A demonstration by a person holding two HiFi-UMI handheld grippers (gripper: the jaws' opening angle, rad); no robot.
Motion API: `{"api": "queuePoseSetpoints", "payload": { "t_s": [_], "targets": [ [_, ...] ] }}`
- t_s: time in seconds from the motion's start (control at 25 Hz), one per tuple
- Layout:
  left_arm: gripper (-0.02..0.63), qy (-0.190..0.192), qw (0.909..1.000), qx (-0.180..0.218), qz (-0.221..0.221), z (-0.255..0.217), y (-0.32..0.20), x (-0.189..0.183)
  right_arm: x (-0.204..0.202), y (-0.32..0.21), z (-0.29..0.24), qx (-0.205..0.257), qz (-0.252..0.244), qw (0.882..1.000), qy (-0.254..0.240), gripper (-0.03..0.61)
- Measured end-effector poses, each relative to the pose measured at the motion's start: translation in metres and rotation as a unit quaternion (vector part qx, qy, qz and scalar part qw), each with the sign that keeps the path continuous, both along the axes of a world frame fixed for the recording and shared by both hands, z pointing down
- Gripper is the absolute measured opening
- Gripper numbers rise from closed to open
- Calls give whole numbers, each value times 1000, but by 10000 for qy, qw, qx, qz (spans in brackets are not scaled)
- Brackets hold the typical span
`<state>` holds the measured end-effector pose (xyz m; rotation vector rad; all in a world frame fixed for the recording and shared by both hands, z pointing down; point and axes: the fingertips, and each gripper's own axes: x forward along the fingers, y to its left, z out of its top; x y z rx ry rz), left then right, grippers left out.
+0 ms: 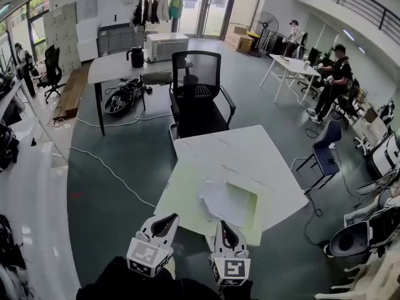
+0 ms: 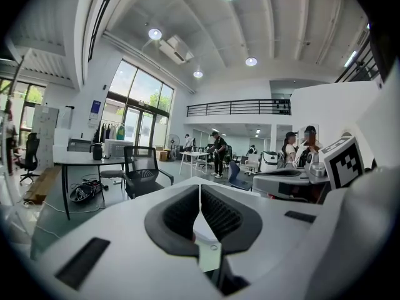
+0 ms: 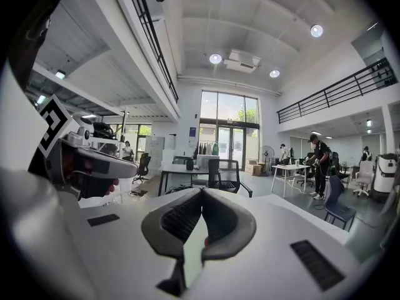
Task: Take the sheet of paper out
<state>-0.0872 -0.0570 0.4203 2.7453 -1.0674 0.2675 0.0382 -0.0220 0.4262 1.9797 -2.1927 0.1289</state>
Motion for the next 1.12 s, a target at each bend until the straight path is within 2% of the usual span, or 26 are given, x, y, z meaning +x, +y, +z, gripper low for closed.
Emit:
{"api": "queuePoseSetpoints", "payload": {
  "t_s": [0.32,0.68,1.12],
  "targets": [
    [28,-8,9997,-112,202,8,-47,-6,-4,-39,7,-97,254,9996,91,17],
    [28,5,9985,-308,448,29,-88,22,24,-72,26,-320,505,9981,156,17],
    [28,-133,9988,-427,-187,51,-136,42,62,-132,59,-601,-40,9981,136,17]
  ]
}}
